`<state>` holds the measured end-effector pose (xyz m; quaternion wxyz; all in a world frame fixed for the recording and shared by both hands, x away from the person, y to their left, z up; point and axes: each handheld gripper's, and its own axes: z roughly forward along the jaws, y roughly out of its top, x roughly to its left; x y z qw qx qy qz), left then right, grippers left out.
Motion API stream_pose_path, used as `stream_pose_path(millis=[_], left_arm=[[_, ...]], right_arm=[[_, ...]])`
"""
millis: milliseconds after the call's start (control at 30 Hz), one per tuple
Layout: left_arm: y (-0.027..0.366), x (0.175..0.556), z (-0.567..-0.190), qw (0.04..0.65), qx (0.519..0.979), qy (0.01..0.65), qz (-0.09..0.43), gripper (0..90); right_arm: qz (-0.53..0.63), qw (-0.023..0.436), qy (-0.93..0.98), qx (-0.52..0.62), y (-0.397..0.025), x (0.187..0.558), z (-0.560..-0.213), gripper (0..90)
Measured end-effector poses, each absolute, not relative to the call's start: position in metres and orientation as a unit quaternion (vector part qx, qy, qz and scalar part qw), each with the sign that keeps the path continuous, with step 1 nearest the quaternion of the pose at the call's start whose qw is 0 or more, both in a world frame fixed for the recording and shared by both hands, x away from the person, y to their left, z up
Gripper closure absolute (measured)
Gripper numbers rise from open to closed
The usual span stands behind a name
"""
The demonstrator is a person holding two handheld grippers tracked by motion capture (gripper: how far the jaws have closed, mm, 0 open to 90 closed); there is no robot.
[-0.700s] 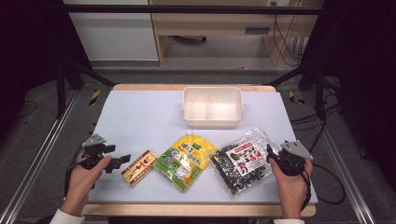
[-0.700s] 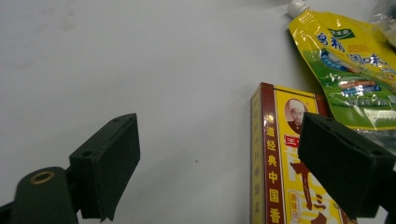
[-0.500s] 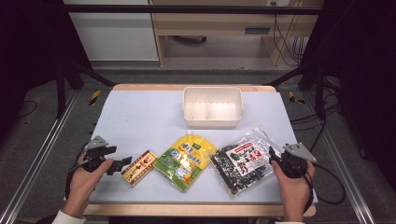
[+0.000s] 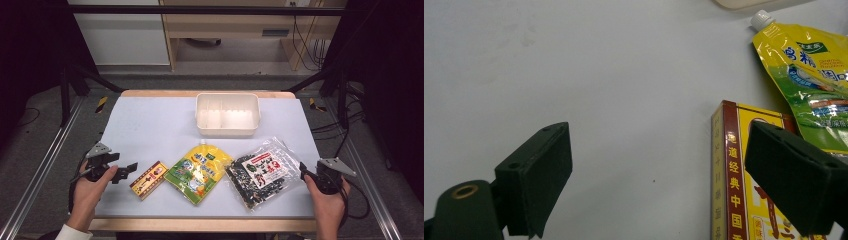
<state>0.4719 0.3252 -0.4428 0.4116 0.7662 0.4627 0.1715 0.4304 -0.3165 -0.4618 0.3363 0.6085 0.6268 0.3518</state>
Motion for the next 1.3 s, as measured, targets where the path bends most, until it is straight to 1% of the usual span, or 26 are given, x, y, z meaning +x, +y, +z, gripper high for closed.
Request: stream_pose_path(millis=[33,300,433,633,767,900,967,1100,1200,1267,1300], left_arm=[[0.325,0.472,-0.443,0.411,0.766,0.463,0.172,11.4],[0.326,0.473,-0.443,0.410,0.766,0.465,0.171,11.1],[0.326,0.474,-0.444,0.409,0.766,0.466,0.170,11.0],[0.327,0.474,-0.444,0.411,0.764,0.468,0.169,10.9],[0.327,0.475,-0.445,0.412,0.764,0.468,0.168,10.9],[0.326,0.475,-0.445,0.412,0.764,0.468,0.166,10.9],[0.326,0.475,-0.445,0.412,0.764,0.468,0.166,10.9],[0.326,0.475,-0.445,0.412,0.764,0.469,0.166,10.9],[0.326,0.475,-0.445,0.411,0.764,0.468,0.166,10.9],[0.326,0.475,-0.445,0.411,0.765,0.468,0.166,10.9],[0.326,0.475,-0.445,0.411,0.765,0.468,0.166,10.9]], right_arm=[[0.355,0.332,0.624,0.612,-0.318,0.430,-0.463,32.8],[0.359,0.328,0.607,0.629,-0.328,0.426,-0.466,32.0],[0.363,0.306,0.614,0.630,-0.327,0.429,-0.470,32.0],[0.352,0.273,0.643,0.623,-0.321,0.434,-0.478,38.0],[0.358,0.247,0.647,0.626,-0.321,0.435,-0.482,38.7],[0.356,0.248,0.649,0.624,-0.319,0.435,-0.482,42.3],[0.352,0.249,0.655,0.621,-0.317,0.434,-0.481,46.1],[0.342,0.253,0.666,0.613,-0.313,0.434,-0.478,57.7],[0.338,0.255,0.675,0.604,-0.311,0.432,-0.475,72.2],[0.334,0.256,0.681,0.599,-0.310,0.433,-0.475,77.3],[0.331,0.255,0.684,0.598,-0.309,0.433,-0.475,82.8]])
